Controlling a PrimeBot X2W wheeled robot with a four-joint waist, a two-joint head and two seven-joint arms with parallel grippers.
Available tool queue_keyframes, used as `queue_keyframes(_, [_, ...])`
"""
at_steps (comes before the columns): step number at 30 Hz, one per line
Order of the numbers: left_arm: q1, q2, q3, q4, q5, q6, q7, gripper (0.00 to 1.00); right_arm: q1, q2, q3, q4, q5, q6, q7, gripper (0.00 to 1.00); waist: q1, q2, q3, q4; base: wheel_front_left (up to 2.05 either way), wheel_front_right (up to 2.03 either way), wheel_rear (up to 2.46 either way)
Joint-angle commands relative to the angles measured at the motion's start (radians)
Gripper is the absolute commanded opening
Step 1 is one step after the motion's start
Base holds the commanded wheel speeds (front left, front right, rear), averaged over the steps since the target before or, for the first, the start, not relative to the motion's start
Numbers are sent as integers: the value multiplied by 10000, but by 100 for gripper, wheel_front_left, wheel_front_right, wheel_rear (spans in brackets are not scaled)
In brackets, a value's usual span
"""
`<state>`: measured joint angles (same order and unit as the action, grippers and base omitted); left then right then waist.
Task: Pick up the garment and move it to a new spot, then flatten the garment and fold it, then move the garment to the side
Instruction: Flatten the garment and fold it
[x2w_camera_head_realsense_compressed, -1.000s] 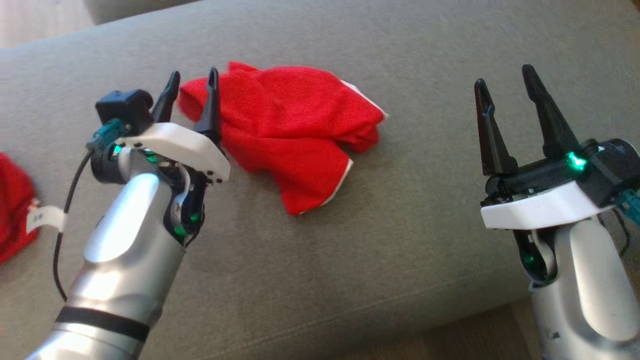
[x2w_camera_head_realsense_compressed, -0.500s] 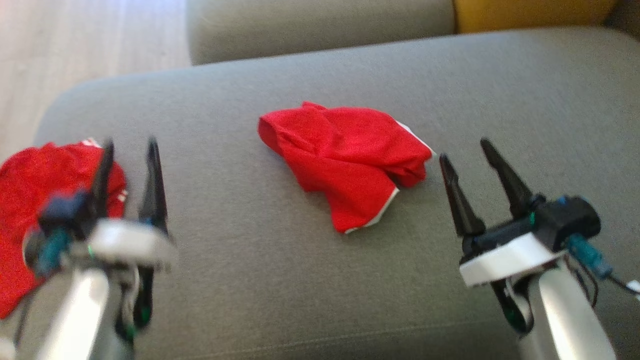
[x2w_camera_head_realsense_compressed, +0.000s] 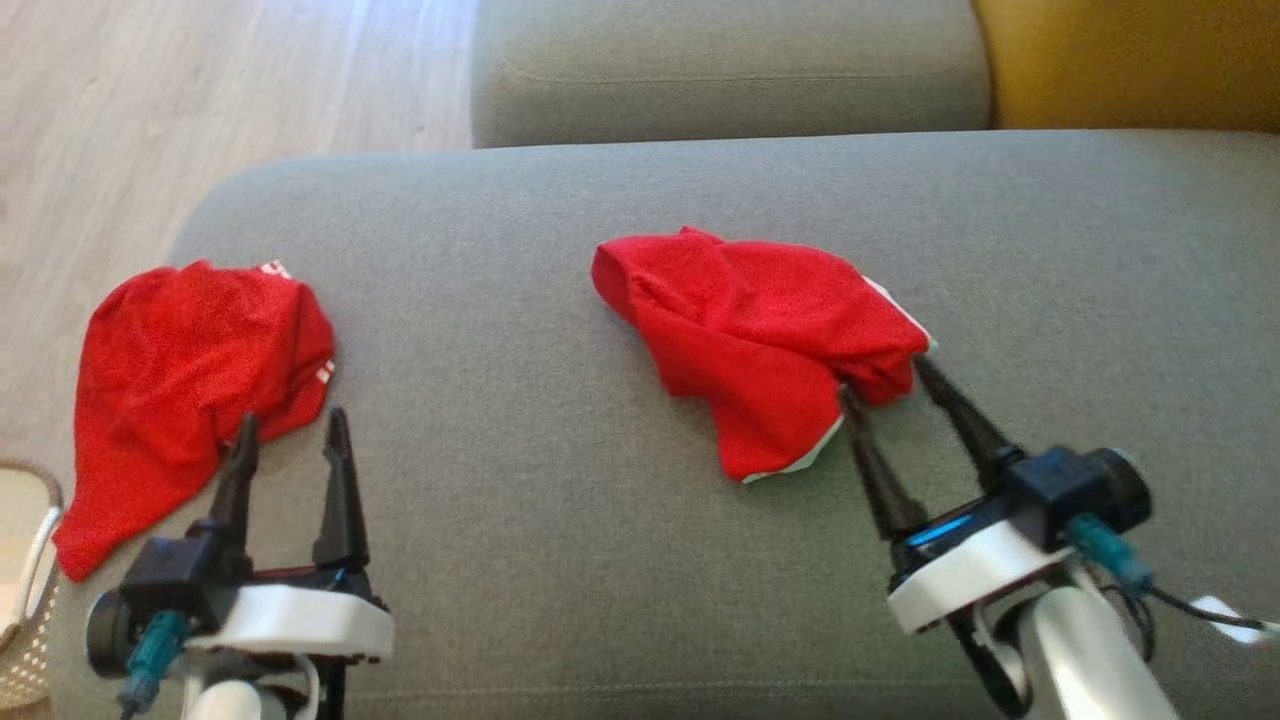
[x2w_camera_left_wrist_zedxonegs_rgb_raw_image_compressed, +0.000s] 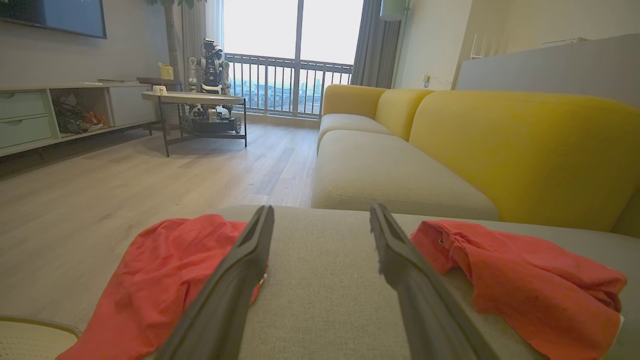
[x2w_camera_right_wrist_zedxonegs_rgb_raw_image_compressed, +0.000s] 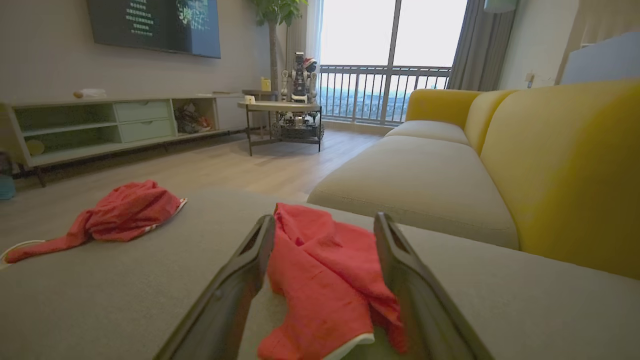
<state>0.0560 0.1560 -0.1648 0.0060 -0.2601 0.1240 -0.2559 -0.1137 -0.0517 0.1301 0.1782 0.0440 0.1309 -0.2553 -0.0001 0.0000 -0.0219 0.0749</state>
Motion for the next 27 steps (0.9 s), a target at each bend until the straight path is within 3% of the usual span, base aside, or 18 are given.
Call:
queue_keyframes(1, [-380,45,410,-291,104,-47,-58,100,-470,15,293,-219,-91,-2,-63,100,1,0,51,121,0,0,0])
queue_keyframes(9, [-617,-440,503,174,556,-791,-58,100,-1938,15,910,1886,-1772,-2,133,100,1,0,596,946,0,0,0])
queue_keyframes(14, [-722,-737,503,323,712,-1088,-58,100,-2921,15,394,3471,-3368,-2,222,100,1,0,899,1532,0,0,0])
queue_keyframes(21, [-824,-943,609,554,796,-1355,-58,100,-3676,15,-183,5244,-4544,-2,491,100,1,0,1083,2121,0,0,0])
queue_keyframes(22, [-831,-961,609,579,810,-1385,-58,100,-3753,15,-320,5420,-4616,-2,531,41,1,0,1091,2174,0,0,0])
queue_keyframes(23, [-837,-977,609,603,822,-1407,-58,100,-3831,15,-436,5547,-4693,-2,520,0,1,0,1096,2217,0,0,0])
queue_keyframes(27, [-840,-1020,613,687,843,-1458,-59,100,-4049,15,-533,5911,-4795,-2,408,0,1,0,1059,2324,0,0,0])
